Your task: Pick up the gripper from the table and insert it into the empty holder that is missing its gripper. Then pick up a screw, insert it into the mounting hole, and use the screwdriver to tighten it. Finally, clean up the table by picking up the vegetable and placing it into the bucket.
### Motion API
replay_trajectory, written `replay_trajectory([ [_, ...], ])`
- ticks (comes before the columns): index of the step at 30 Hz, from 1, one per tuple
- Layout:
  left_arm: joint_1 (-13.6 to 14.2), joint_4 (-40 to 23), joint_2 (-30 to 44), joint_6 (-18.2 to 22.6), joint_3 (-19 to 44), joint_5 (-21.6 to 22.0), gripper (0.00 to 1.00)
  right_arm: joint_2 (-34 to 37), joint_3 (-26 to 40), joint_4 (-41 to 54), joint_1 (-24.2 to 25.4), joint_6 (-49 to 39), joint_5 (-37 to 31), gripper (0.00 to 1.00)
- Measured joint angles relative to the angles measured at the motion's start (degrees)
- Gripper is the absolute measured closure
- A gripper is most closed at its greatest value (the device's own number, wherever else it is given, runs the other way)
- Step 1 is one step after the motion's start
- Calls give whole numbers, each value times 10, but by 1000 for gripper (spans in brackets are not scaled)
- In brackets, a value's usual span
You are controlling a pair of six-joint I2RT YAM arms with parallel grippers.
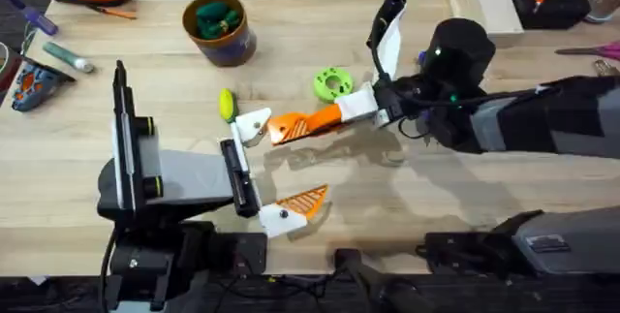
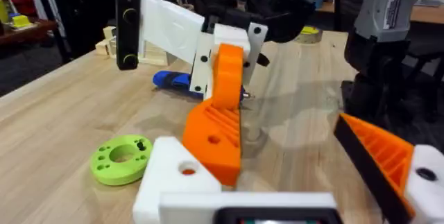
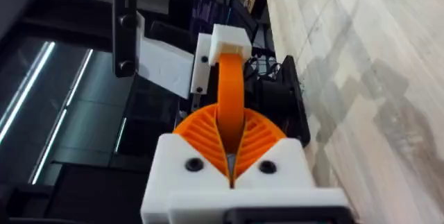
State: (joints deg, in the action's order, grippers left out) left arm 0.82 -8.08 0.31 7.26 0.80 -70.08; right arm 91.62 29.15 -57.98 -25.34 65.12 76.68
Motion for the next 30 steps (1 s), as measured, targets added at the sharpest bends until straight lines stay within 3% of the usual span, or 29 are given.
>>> replay_trajectory([
  [30,0,2,0,-2,0,14,15,0,0,-2,-14,-7,-34,991],
])
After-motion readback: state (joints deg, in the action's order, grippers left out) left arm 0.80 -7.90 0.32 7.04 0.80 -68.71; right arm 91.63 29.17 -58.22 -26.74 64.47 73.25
